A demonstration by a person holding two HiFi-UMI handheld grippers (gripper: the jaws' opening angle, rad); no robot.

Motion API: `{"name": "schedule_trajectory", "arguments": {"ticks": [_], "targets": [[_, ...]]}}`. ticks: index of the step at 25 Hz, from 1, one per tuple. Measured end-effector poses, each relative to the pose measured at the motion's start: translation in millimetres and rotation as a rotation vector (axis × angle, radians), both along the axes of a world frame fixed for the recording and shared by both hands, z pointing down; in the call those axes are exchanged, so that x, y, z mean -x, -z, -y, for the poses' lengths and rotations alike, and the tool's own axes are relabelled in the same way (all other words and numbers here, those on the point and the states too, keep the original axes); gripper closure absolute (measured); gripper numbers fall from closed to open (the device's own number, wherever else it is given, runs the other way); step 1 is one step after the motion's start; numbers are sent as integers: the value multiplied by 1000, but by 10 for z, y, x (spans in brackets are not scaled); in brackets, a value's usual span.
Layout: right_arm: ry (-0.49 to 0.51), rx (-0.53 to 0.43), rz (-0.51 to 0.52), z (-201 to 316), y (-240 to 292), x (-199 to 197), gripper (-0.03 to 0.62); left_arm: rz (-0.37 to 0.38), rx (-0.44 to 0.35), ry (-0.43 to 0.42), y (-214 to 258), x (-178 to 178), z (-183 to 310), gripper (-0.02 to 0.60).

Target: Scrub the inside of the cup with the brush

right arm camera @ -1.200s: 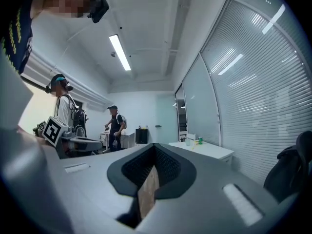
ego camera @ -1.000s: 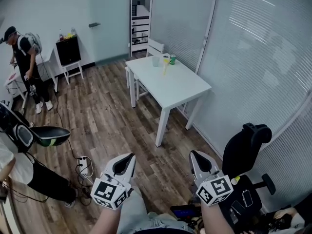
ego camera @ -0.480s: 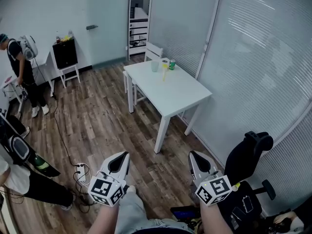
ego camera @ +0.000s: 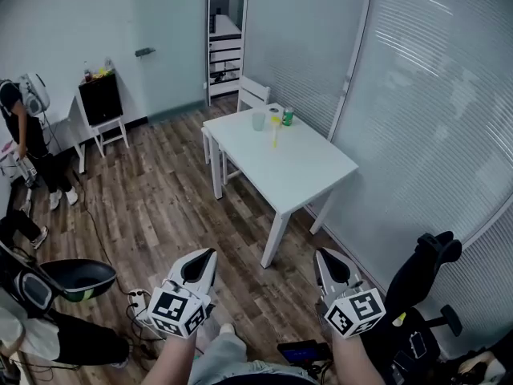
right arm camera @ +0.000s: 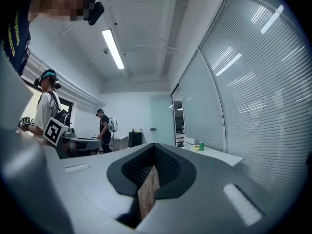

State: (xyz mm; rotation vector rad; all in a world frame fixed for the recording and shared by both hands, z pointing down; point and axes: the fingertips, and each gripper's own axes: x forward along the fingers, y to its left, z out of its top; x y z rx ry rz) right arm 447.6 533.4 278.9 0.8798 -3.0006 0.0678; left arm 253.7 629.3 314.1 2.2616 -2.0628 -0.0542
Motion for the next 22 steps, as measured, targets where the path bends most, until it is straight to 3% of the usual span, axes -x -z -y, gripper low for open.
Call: {"name": "schedule_trajectory", "arguments": {"ticks": [5,22], "targets": [[-17,-3,4,333,30,470,588,47,2,-25,38,435,368,581],[-49,21,-5,1212,-172,1471,588,3,28,-39,-207,1541,1158,581]]}}
